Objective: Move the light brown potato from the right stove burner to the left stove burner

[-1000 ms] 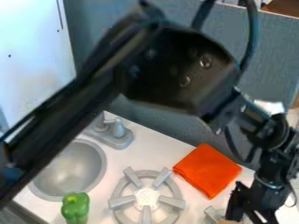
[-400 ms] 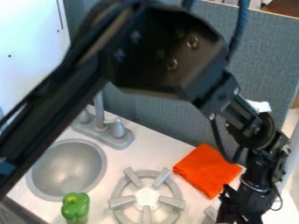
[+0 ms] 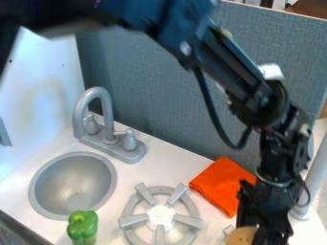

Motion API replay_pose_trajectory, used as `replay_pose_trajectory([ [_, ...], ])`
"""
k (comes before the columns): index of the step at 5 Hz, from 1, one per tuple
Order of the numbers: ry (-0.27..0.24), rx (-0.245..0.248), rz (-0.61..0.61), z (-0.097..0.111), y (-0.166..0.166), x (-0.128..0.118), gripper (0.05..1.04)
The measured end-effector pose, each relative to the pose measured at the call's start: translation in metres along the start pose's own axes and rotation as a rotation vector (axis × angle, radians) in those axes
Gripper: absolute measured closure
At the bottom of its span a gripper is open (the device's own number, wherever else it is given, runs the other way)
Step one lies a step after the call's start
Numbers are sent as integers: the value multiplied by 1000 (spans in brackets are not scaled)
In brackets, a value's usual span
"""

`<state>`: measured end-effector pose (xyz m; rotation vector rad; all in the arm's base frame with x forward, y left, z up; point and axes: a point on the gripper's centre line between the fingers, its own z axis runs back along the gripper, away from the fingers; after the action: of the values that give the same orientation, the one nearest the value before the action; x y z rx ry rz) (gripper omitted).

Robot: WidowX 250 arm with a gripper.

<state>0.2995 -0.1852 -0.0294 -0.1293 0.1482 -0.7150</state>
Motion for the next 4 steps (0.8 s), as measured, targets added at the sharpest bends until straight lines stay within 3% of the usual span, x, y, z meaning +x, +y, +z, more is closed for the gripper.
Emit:
replay_pose_trajectory([
  [2, -17, 23, 317, 1, 72, -44, 491],
  [3, -45, 10, 391, 5, 104, -59, 490],
  [4, 4, -45, 442, -8, 118, -76, 490],
])
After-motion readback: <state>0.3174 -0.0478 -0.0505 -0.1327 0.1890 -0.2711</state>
